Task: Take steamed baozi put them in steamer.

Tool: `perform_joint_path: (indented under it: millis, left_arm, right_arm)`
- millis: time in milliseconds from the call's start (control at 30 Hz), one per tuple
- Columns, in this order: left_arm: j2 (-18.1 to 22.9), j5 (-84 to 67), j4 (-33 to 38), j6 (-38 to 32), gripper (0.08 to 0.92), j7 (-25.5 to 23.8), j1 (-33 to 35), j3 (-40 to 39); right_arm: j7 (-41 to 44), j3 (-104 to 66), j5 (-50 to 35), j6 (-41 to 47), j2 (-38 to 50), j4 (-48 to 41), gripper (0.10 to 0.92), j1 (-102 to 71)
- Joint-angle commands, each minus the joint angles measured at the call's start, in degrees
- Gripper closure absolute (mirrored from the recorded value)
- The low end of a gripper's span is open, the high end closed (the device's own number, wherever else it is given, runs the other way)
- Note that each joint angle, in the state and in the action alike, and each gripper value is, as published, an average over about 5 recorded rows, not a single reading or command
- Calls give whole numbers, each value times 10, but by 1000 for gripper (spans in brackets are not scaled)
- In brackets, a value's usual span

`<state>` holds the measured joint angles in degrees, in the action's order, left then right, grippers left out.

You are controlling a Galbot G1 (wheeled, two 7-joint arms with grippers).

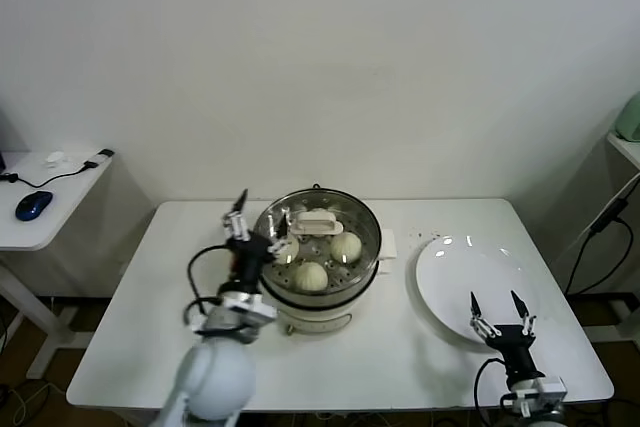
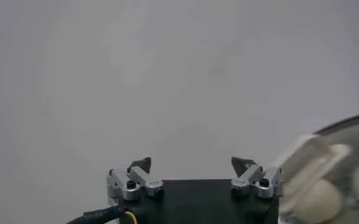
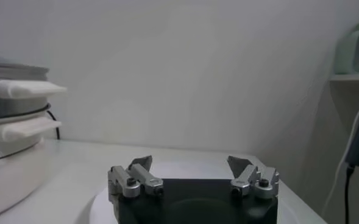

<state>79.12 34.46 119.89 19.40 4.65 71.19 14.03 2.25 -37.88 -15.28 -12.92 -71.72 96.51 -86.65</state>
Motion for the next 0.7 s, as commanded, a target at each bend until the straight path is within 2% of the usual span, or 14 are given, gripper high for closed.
perform_joint_path:
  millis: [33,167,300,700]
  left_arm:
    - [-79,-539,-87,-166,177,55,113,243]
    - [-90,-541,-163,-211,177,54,120,225]
    - [-80,-533,-199,-224,177,54,117,207]
    - [-63,-506,-216,-241,177,51,123,192]
  right_arm:
    - [7,6,-6,-8,-2,-5,203,10]
    - [9,9,-3,-8,-5,-15,203,17]
    - [10,12,1,-7,-7,-18,203,20]
    - [10,18,-7,-2,-7,-26,203,20]
